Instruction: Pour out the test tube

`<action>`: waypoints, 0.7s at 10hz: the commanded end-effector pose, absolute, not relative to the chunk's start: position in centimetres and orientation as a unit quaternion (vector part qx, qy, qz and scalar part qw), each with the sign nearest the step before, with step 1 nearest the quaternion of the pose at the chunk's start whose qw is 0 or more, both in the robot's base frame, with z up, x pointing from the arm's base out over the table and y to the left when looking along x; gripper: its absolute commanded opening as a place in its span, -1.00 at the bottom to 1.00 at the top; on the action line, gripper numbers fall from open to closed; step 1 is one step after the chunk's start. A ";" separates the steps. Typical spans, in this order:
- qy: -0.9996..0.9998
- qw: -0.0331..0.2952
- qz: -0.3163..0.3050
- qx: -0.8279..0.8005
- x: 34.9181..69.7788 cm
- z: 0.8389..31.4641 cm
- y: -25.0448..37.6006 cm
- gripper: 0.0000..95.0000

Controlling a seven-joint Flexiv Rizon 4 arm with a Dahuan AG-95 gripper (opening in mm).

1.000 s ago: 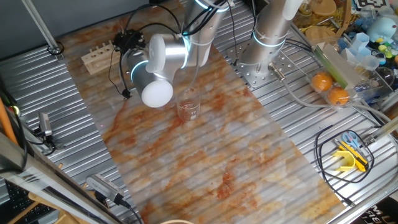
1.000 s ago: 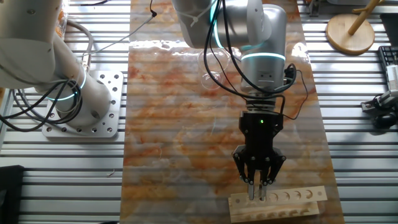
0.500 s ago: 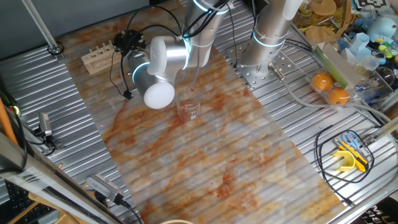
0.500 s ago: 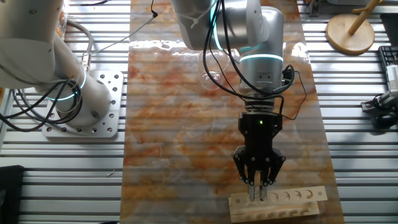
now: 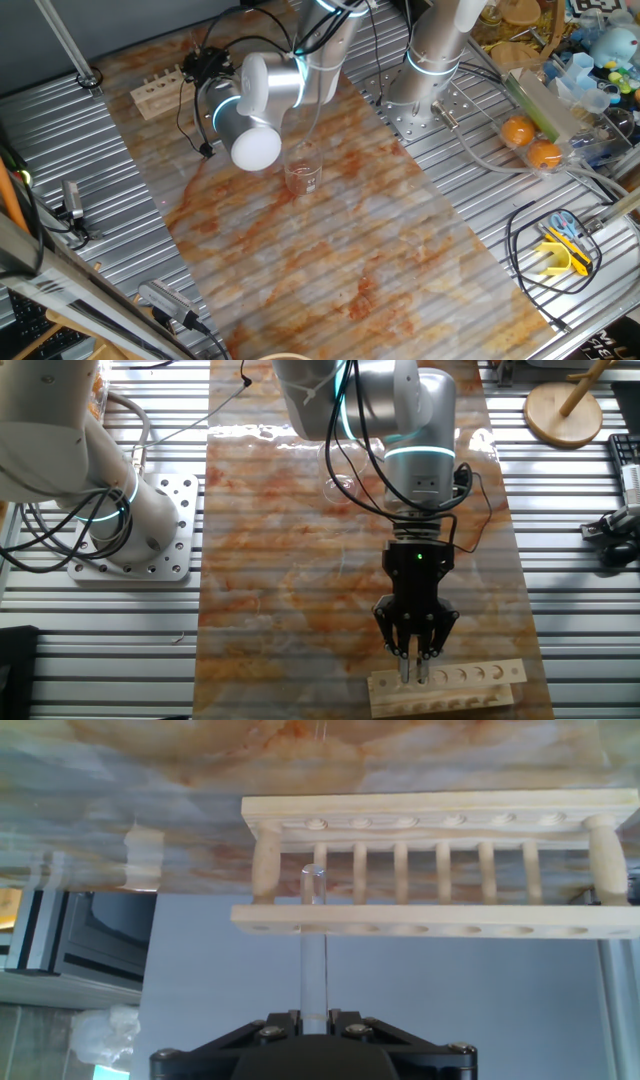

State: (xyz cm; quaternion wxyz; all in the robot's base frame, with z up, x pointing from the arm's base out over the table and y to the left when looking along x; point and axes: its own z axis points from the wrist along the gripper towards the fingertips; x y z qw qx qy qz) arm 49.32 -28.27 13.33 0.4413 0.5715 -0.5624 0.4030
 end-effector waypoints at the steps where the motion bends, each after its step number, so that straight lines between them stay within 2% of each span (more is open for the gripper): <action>1: -0.561 0.442 0.404 0.572 49.3 13.3 -28.2 -1.00; 7: -0.556 0.448 0.409 0.568 49.3 13.3 -28.2 -1.00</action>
